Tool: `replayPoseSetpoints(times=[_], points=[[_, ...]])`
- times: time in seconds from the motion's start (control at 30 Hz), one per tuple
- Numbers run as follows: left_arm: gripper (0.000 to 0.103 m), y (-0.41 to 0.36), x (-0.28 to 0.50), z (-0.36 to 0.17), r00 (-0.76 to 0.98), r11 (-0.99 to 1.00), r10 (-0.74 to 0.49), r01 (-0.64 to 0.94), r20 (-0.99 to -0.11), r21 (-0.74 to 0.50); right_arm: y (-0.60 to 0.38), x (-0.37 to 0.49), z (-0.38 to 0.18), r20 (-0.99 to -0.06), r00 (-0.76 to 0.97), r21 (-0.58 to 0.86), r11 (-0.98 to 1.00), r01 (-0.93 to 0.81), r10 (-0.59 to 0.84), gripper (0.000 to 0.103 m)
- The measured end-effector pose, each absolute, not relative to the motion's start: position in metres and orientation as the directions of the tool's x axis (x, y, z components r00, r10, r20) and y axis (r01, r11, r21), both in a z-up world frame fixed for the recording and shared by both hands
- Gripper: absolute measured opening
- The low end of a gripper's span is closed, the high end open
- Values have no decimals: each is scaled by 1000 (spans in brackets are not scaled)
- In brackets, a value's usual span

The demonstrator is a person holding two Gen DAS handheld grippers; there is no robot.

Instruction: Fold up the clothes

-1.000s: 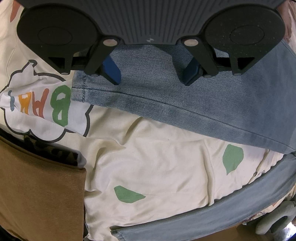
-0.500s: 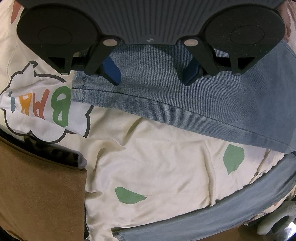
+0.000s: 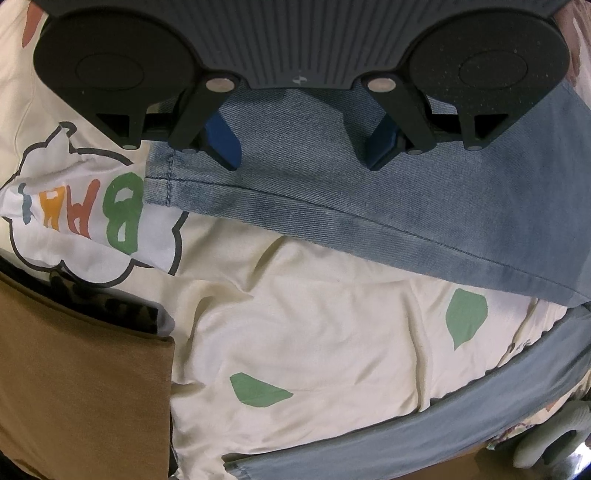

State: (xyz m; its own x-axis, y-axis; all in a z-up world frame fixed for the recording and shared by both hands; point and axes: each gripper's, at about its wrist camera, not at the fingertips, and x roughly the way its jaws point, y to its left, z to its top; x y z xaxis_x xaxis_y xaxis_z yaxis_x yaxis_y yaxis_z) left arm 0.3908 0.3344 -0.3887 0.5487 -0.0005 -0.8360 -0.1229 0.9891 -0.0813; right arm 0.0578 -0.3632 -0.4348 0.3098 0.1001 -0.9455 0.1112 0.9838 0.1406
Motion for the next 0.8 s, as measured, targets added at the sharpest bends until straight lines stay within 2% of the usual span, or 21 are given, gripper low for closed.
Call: replayPoseSetpoints(times=[0.3, 0.53, 0.73, 0.8], points=[[3, 341, 420, -411, 500, 989, 26, -138, -865, -50, -364, 57, -437, -942, 321, 147, 982, 116, 103, 80], [3, 323, 427, -417, 490, 985, 133, -160, -862, 61, -364, 57, -438, -939, 327, 153, 981, 121, 106, 81], [3, 324, 413, -395, 471, 993, 91, -113, -878, 42, -366, 56, -437, -935, 336, 169, 975, 141, 114, 81], [6, 325, 404, -385, 464, 994, 82, -98, -882, 41, -368, 57, -434, -933, 340, 180, 970, 162, 117, 81]])
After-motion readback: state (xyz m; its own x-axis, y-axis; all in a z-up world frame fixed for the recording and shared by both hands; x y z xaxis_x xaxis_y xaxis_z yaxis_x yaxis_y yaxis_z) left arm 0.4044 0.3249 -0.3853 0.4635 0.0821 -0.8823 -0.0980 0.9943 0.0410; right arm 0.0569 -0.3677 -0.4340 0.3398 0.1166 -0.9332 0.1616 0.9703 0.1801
